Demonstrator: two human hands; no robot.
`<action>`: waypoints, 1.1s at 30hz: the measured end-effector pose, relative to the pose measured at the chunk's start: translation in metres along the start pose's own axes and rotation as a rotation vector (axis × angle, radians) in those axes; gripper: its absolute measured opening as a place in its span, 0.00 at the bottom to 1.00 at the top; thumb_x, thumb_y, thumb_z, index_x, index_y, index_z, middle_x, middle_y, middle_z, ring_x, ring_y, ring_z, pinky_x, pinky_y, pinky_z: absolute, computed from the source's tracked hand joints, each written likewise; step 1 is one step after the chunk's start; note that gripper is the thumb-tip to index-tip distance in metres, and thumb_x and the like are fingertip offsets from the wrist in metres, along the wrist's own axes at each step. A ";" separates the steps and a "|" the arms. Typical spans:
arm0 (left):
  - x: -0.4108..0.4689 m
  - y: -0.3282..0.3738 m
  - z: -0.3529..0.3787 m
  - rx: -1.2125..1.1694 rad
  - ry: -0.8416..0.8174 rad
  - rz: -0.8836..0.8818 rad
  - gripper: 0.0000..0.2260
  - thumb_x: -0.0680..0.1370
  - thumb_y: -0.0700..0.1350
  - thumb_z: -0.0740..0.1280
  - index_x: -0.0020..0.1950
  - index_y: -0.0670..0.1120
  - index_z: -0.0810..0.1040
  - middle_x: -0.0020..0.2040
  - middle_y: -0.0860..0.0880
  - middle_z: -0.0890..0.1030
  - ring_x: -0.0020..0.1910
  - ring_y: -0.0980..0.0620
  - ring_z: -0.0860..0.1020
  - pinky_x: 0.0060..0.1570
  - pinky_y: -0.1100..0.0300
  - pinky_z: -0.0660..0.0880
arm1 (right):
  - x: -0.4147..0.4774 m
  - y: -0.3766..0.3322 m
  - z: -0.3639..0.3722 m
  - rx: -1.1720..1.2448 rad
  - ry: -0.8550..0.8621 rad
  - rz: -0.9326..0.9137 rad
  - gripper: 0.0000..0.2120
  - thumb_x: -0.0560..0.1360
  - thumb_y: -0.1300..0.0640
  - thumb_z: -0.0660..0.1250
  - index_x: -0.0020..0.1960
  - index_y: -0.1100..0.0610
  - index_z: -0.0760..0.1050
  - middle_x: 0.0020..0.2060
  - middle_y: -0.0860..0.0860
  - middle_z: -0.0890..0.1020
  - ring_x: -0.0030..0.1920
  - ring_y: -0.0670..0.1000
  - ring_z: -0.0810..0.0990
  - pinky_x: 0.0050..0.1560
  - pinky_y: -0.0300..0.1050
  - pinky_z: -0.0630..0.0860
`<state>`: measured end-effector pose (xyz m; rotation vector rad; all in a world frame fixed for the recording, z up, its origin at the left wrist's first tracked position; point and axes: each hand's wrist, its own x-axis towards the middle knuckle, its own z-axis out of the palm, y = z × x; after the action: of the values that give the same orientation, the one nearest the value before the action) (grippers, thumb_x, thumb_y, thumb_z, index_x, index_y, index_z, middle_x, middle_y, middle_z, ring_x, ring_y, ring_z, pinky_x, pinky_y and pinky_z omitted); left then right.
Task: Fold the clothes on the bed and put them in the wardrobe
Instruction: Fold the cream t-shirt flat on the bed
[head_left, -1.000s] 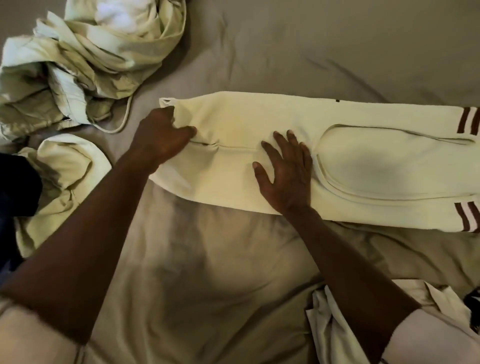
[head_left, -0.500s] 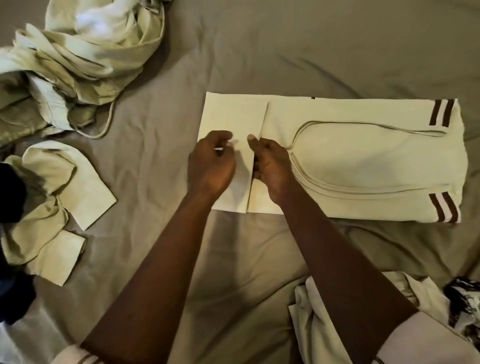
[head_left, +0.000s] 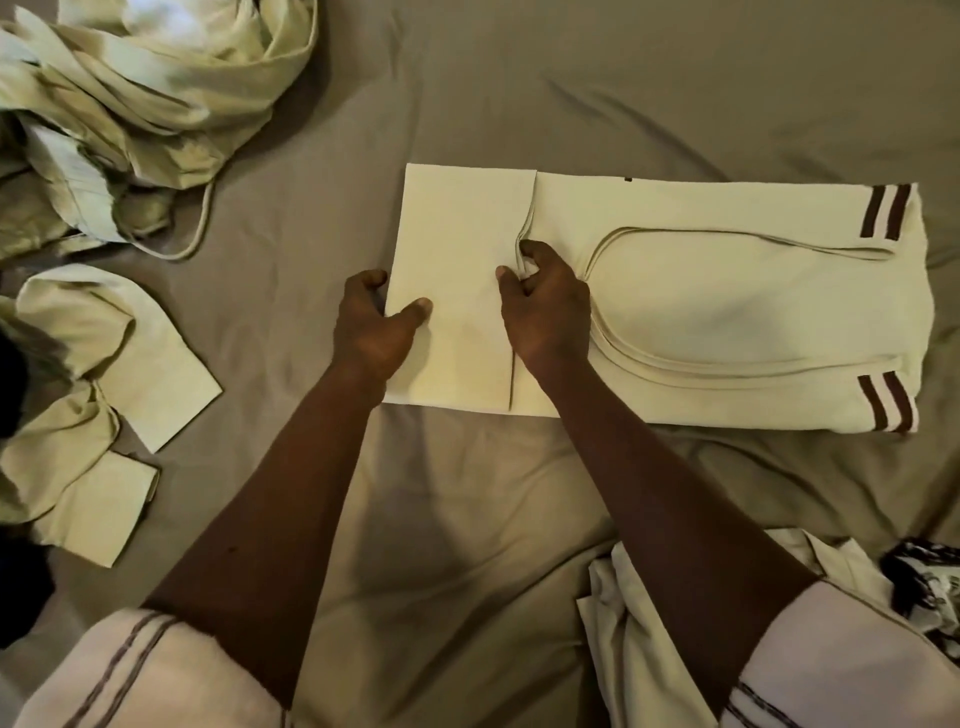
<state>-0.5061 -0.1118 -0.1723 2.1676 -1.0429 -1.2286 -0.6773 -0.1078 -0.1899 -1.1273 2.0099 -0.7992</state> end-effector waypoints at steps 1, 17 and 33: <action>-0.001 0.000 -0.004 -0.038 -0.002 -0.005 0.28 0.75 0.47 0.78 0.72 0.49 0.72 0.64 0.51 0.80 0.58 0.51 0.80 0.61 0.52 0.78 | -0.004 -0.001 0.003 -0.044 0.005 -0.007 0.21 0.80 0.49 0.69 0.72 0.52 0.74 0.54 0.52 0.85 0.56 0.55 0.83 0.57 0.47 0.76; -0.128 0.097 0.102 0.111 -0.385 0.356 0.31 0.73 0.55 0.71 0.77 0.58 0.71 0.57 0.56 0.84 0.55 0.54 0.82 0.62 0.53 0.78 | -0.013 0.025 -0.130 1.227 -0.475 0.394 0.23 0.79 0.46 0.67 0.67 0.59 0.78 0.55 0.56 0.84 0.58 0.56 0.82 0.65 0.53 0.77; -0.069 0.072 0.108 -0.116 -0.273 -0.063 0.24 0.70 0.39 0.80 0.65 0.45 0.80 0.59 0.47 0.85 0.52 0.49 0.85 0.53 0.51 0.83 | -0.014 0.087 -0.116 -0.345 0.107 -0.187 0.29 0.76 0.56 0.71 0.76 0.48 0.71 0.61 0.53 0.73 0.61 0.55 0.73 0.62 0.50 0.75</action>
<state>-0.6496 -0.1036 -0.1418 1.9975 -0.9857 -1.6071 -0.8046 -0.0371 -0.1874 -1.5141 2.2118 -0.6284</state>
